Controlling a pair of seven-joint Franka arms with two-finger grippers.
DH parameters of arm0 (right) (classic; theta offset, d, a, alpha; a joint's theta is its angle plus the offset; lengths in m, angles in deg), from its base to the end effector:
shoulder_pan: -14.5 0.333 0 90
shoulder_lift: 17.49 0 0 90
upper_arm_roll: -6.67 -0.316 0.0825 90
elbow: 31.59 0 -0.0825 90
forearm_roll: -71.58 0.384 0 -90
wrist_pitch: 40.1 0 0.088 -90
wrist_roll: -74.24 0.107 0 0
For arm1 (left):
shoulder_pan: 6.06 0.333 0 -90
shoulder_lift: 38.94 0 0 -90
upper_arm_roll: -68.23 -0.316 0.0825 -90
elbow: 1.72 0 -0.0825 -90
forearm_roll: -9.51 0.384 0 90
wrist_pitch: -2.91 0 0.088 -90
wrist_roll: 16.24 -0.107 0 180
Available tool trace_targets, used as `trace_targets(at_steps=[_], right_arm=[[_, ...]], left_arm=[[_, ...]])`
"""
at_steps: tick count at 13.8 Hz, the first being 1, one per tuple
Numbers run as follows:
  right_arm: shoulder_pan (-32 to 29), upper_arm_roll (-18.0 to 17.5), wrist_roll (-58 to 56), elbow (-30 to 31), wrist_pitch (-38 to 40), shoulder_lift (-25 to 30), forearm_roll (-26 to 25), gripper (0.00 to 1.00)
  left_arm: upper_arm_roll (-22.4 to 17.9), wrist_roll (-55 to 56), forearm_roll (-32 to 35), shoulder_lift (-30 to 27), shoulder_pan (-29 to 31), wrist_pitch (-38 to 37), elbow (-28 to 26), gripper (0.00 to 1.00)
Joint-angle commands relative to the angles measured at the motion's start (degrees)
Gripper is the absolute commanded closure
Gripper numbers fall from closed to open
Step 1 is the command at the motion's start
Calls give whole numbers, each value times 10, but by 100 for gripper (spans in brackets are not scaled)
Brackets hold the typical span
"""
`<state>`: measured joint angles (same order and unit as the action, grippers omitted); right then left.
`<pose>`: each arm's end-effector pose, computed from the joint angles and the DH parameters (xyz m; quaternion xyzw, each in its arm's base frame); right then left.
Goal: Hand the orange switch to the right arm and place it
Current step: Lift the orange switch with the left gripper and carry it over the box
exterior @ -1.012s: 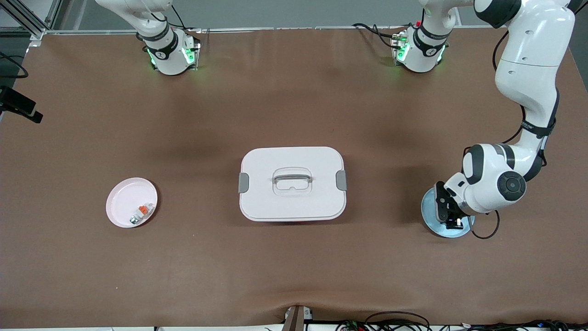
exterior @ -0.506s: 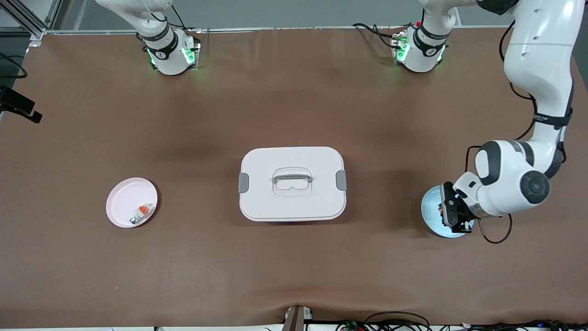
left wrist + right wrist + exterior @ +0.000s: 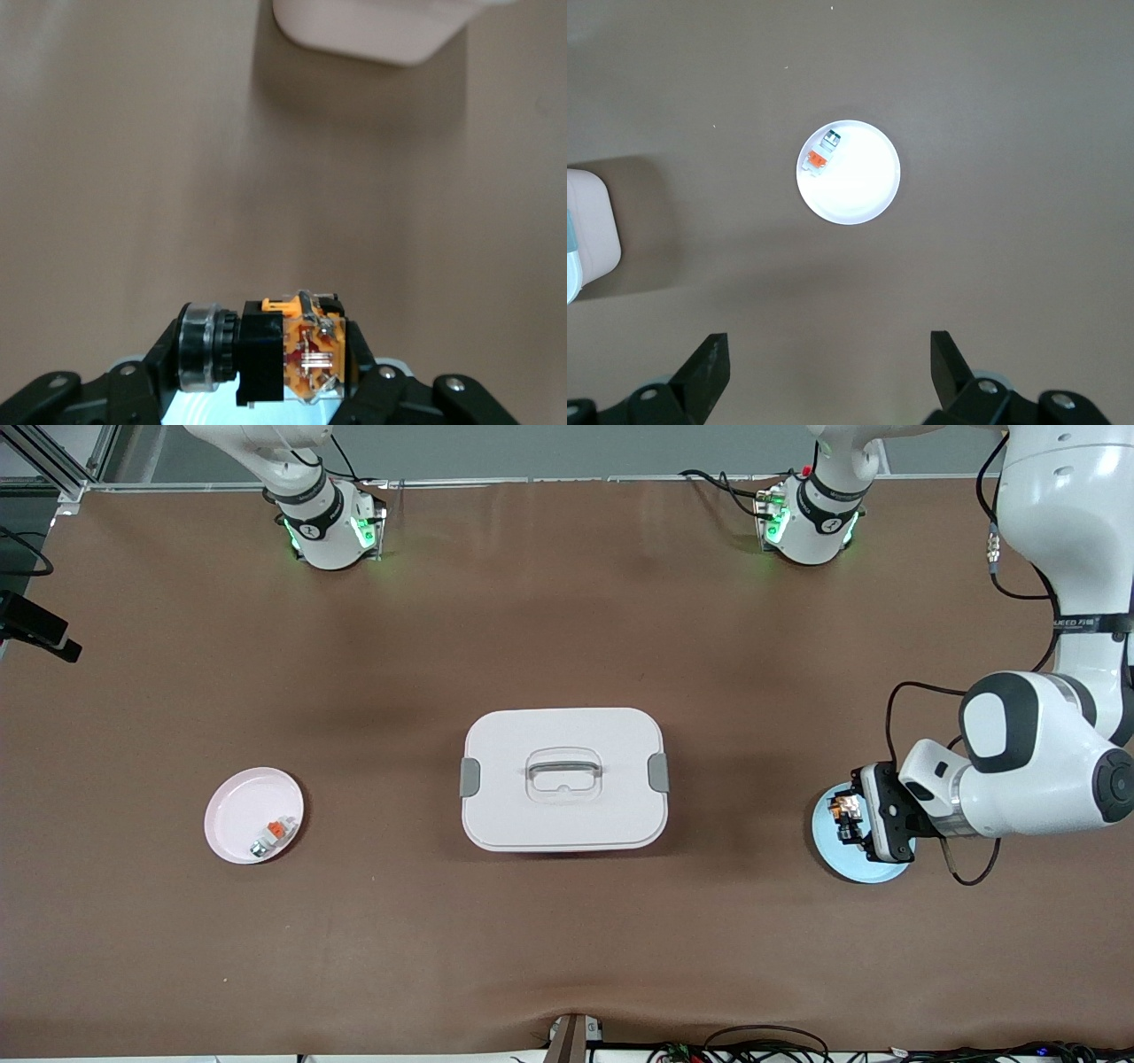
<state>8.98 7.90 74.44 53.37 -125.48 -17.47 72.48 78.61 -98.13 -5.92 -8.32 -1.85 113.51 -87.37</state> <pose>0.5429 -0.0625 0.6588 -0.9982 0.0599 -0.0043 0.0076 0.6870 -0.0731 0.3606 0.7502 -0.6376 0.0678 0.1617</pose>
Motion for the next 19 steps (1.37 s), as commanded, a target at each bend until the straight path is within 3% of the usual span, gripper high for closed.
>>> trace_targets(at_steps=[1,7,12,15,19], right_arm=[[-9,-7,2,1,3,4,6,0],[-7,-8,2,0,4,4,-3,0],[-19,-5,-48,-12,39,3,10,0],[-33,-5,-49,-15,50,2,40,0],[-41,-5,-50,-14,70,1,41,0]], left_arm=[[35,127,-9,-31,1,-13,-4,100],[141,467,-21,-46,-3,-57,32,100],[208,642,-77,-41,-23,-63,48,100],[209,804,-76,-7,-104,-59,111,100],[212,903,-78,6,-148,-4,116,100]])
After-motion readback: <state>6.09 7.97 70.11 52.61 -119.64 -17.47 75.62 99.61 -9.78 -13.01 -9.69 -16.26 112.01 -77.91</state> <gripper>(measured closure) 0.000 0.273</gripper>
